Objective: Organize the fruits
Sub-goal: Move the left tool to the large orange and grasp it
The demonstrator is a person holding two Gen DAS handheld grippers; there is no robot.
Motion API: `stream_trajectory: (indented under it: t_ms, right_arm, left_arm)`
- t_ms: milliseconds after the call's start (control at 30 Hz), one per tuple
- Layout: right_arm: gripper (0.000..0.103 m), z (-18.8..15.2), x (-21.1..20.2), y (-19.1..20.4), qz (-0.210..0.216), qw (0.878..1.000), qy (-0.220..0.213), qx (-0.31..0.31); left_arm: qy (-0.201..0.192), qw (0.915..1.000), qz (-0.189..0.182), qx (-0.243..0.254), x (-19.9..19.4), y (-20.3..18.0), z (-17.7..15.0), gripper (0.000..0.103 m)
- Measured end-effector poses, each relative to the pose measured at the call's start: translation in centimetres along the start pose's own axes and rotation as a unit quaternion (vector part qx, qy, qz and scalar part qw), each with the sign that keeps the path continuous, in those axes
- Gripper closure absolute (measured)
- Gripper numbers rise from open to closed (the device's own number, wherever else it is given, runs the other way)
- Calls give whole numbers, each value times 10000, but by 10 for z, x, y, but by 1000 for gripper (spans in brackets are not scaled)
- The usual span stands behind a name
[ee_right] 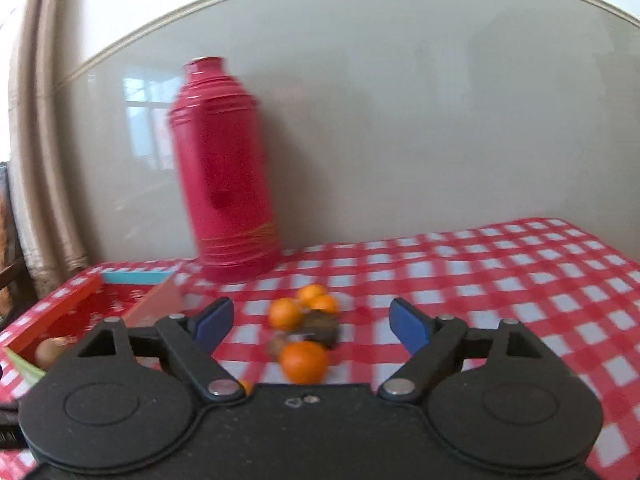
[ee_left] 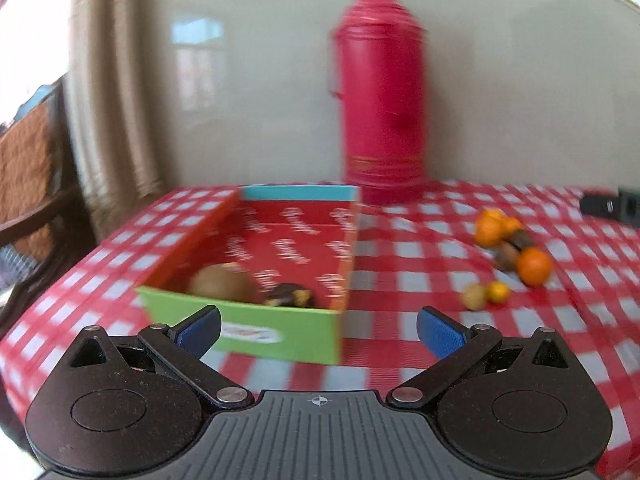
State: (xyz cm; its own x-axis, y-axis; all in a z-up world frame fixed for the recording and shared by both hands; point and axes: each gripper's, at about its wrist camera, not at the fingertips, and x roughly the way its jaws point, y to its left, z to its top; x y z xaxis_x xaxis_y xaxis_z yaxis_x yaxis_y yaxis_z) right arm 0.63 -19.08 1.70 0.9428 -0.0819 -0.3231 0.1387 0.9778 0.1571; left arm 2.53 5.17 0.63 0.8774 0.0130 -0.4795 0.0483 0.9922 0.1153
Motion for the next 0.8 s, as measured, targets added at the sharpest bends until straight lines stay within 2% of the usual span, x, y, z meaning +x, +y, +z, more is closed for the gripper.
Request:
stream_trajectory:
  t_ms: [67, 133, 500, 800]
  right_arm:
    - [22, -1, -2, -10, -274, 9996, 31, 25]
    - [5, 0, -6, -21, -527, 9986, 13, 70]
    - [6, -1, -27, -64, -912, 9956, -193, 106]
    - [6, -3, -36, -96, -1141, 9929, -188, 272]
  left_arm:
    - [63, 9998, -103, 158, 5, -19, 2, 0]
    - [137, 9994, -212, 239, 10, -32, 4, 0]
    - [242, 9967, -578, 518, 32, -87, 9, 0]
    - [-228, 9927, -832, 848, 29, -131, 14, 0]
